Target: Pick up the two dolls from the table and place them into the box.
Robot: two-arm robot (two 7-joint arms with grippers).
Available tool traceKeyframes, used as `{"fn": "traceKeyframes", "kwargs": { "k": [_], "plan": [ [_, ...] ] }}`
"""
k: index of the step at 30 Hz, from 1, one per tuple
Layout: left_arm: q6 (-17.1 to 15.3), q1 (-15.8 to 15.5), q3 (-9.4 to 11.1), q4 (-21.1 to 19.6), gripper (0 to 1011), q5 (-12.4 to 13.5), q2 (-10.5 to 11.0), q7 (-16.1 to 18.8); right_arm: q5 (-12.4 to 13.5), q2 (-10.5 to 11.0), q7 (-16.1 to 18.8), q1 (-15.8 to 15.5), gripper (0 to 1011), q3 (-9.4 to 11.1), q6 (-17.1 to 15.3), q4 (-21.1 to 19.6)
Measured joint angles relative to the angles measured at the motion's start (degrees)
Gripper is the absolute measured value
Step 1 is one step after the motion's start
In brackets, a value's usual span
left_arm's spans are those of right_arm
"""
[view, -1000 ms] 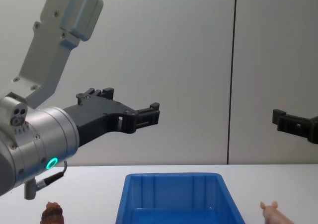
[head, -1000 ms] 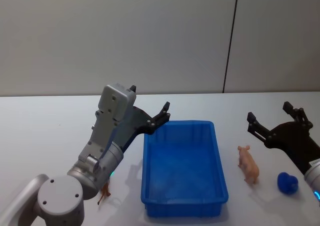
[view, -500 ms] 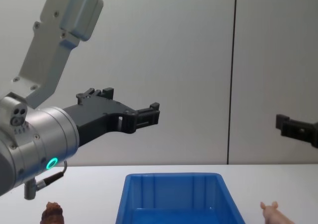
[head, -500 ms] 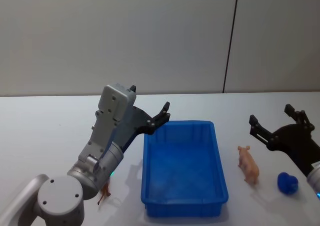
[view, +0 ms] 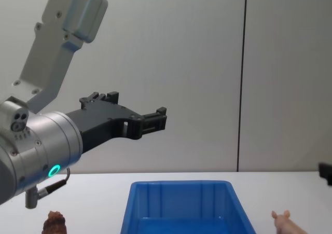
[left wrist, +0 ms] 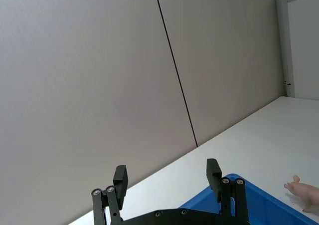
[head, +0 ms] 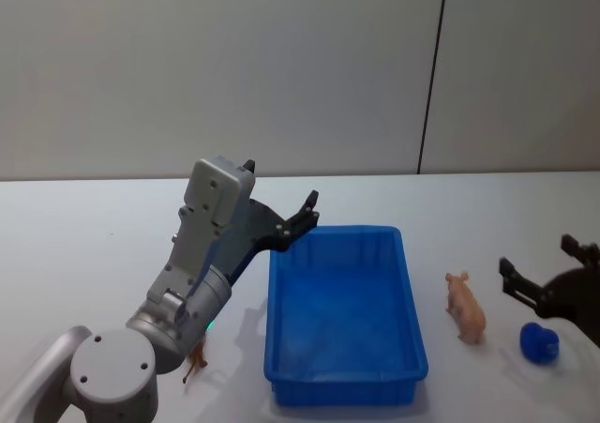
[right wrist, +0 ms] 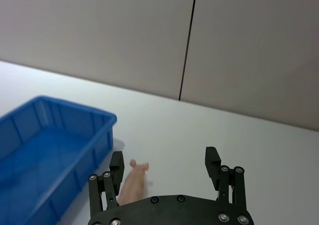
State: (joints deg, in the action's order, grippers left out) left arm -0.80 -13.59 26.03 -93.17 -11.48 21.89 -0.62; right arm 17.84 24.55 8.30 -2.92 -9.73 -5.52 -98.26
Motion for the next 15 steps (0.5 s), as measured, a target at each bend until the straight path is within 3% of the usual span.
{"fn": "traceKeyframes", "kwargs": {
  "k": [15],
  "plan": [
    [0.0,0.0,0.0,0.0,1001,0.0,0.0,0.0,-0.59,2.67,5.46,0.4,1001,1.28,-5.13,4.57]
  ]
}}
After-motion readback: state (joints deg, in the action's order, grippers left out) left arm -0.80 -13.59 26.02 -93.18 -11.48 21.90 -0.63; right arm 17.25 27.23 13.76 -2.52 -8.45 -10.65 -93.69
